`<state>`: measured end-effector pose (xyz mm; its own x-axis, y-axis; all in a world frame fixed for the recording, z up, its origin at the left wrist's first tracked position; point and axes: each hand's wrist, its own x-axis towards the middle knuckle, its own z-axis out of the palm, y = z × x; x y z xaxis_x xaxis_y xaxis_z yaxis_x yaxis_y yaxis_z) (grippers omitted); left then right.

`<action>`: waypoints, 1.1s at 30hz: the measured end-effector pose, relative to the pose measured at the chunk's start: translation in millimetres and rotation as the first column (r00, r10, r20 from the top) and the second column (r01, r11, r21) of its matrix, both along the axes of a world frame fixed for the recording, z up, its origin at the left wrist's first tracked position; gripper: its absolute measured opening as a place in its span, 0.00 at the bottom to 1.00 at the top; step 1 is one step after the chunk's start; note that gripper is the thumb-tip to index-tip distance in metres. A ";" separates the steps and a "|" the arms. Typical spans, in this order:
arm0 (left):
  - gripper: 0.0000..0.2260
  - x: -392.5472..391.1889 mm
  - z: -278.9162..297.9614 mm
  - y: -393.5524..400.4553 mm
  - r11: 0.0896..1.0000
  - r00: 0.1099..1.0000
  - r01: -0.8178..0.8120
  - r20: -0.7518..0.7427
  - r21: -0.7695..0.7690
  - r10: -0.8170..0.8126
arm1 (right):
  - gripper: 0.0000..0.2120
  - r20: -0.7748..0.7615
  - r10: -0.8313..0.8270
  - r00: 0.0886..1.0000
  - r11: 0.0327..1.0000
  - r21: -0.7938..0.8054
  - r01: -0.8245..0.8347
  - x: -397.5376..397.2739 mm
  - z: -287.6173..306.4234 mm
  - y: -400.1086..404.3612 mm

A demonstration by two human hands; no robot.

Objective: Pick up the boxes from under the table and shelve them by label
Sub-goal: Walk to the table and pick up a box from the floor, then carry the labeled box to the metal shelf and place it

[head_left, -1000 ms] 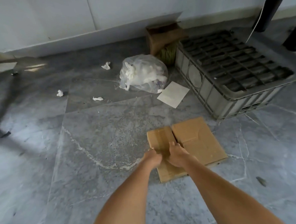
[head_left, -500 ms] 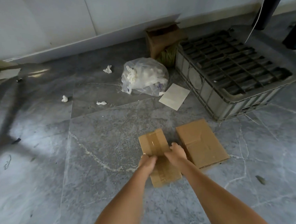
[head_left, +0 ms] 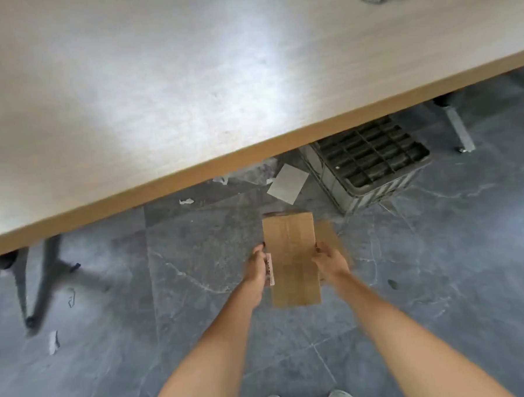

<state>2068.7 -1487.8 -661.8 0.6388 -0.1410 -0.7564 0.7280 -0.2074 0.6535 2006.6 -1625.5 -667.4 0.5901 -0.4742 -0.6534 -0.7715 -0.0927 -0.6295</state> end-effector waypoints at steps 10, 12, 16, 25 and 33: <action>0.21 -60.5 178.9 17.1 0.995 0.980 -0.065 -0.195 -0.078 0.049 | 0.14 -0.098 -0.586 0.804 0.699 0.441 0.563 -88.2 182.5 2.9; 0.21 -72.0 211.6 21.3 0.994 0.979 0.087 -0.176 -0.070 -0.098 | 0.15 -0.106 -0.603 0.791 0.693 0.421 0.585 -105.9 217.3 4.2; 0.22 -94.1 275.7 25.9 0.929 0.918 0.355 -0.146 -0.105 -0.368 | 0.19 -0.094 -0.572 0.815 0.728 0.400 0.557 -142.7 279.4 9.0; 0.17 -156.7 377.9 41.8 0.764 0.806 0.582 0.070 -0.279 -0.588 | 0.17 0.095 -0.723 0.684 0.625 0.513 0.589 -228.5 376.4 39.4; 0.27 -216.7 436.2 78.1 0.661 0.716 0.694 0.176 -0.286 -0.675 | 0.16 0.176 -0.741 0.648 0.630 0.517 0.579 -315.5 445.9 92.1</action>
<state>1852.0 -1409.7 -225.6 0.3016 -0.7719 -0.5596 0.4276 -0.4150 0.8030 1691.1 -1533.4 -221.5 0.4305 -0.5837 -0.6884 -0.2431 0.6596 -0.7113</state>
